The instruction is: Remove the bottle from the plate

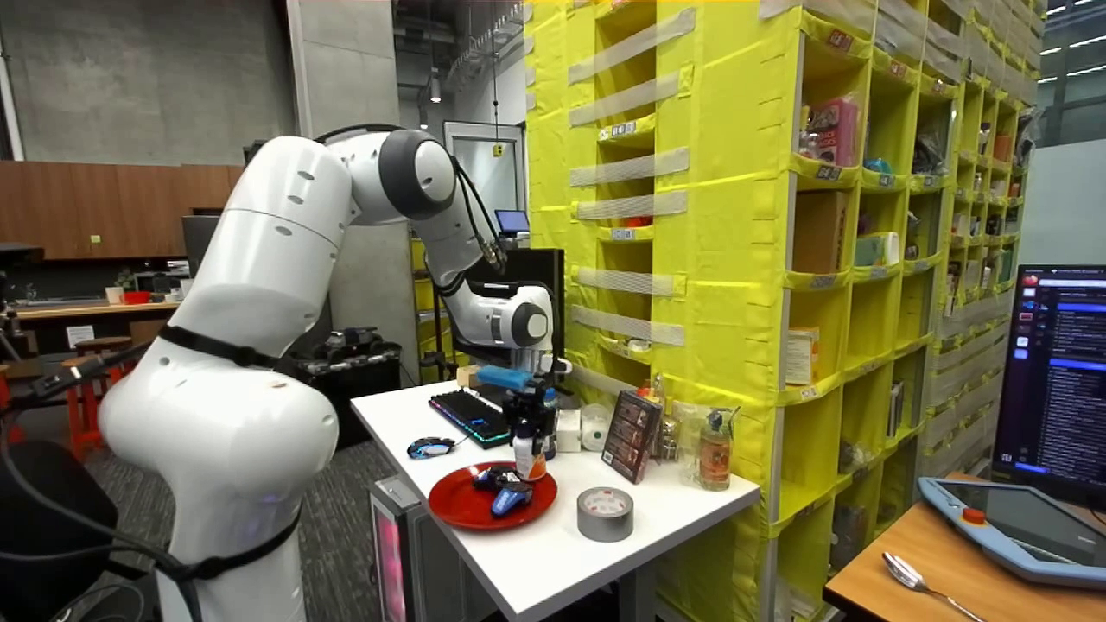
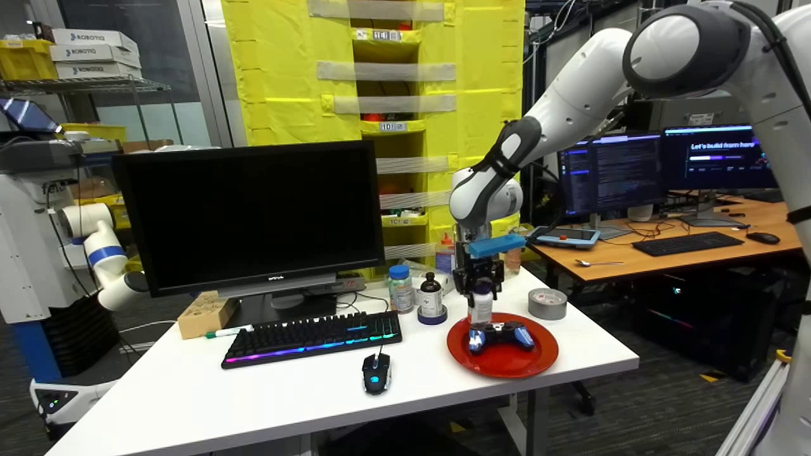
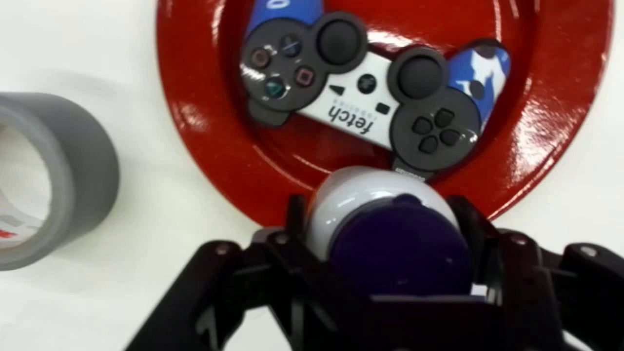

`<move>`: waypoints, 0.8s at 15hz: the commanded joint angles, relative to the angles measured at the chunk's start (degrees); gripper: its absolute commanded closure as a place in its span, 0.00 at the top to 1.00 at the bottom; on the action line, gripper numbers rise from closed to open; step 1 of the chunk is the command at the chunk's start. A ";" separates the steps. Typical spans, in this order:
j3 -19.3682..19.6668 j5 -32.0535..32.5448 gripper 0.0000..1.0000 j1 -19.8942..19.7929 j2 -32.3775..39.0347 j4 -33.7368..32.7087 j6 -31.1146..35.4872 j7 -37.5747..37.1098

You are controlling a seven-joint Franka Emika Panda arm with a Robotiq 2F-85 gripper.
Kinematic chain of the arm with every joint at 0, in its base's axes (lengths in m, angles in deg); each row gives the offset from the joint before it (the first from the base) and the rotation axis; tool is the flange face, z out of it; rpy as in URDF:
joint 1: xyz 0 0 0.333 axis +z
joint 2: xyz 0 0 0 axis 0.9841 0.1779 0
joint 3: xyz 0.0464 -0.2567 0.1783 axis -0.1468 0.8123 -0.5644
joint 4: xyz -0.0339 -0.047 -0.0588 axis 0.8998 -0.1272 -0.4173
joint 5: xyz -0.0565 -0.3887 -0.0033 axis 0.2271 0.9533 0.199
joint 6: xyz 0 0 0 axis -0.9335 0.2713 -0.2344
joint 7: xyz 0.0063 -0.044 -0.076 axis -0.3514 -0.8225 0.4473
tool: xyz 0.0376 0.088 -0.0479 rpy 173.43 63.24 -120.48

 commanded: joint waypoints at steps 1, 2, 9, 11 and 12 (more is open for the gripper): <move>-0.16 1.45 0.45 2.35 -1.84 1.82 1.09 -1.53; 0.13 1.90 0.45 2.75 -2.43 2.00 1.03 -1.99; 1.69 4.45 0.45 2.05 -8.52 -1.26 -4.69 -2.02; 1.80 6.10 0.45 1.84 -9.30 -3.52 -6.24 -1.82; 1.83 6.87 0.45 1.74 -8.93 -5.06 -6.88 -1.71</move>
